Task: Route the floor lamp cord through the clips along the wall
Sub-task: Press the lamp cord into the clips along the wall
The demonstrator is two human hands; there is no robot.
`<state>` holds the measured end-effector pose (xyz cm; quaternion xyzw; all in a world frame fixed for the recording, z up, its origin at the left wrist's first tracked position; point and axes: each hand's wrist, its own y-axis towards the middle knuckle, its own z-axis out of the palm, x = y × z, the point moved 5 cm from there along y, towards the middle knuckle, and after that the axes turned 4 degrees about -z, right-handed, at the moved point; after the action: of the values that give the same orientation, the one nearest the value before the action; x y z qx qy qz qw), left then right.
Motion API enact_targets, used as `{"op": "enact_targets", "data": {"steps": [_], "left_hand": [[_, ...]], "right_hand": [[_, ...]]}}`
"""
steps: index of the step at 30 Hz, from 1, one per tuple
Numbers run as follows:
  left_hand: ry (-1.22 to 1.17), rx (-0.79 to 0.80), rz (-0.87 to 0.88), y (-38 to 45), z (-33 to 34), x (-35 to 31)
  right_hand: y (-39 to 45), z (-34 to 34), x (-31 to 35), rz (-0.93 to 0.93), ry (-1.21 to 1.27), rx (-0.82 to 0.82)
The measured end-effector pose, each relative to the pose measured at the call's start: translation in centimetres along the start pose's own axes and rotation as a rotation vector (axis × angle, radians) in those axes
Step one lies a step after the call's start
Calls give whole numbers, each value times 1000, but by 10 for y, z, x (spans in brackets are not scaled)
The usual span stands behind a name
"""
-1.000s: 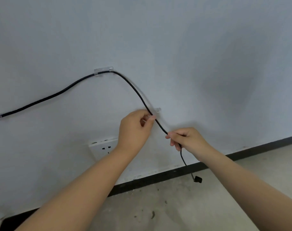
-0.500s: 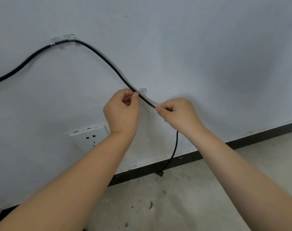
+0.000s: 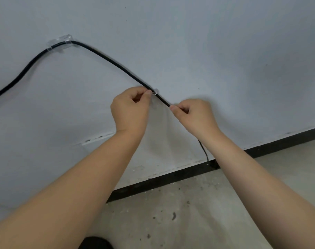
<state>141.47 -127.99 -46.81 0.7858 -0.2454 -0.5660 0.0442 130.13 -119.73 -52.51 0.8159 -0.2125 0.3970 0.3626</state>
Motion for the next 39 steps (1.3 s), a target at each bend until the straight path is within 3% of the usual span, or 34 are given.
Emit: {"op": "enact_targets", "data": {"steps": [8,15,19,28,39], "left_hand": [[81,90,48,6,-1,-1],[204,157,138,5,-6,-6],[299,120,172,1,-16,-2],[380,103,70,-19,-35,60],[365,97,-122,-39,-34,122]], "right_hand": [[-22,44,-14,32,191,130],[-24,61,-9,-23,201,125],[-26,61,-13,-29,183,156],[-62,84,-65,483,677,424],[-116,91,-122,610,383,467]]}}
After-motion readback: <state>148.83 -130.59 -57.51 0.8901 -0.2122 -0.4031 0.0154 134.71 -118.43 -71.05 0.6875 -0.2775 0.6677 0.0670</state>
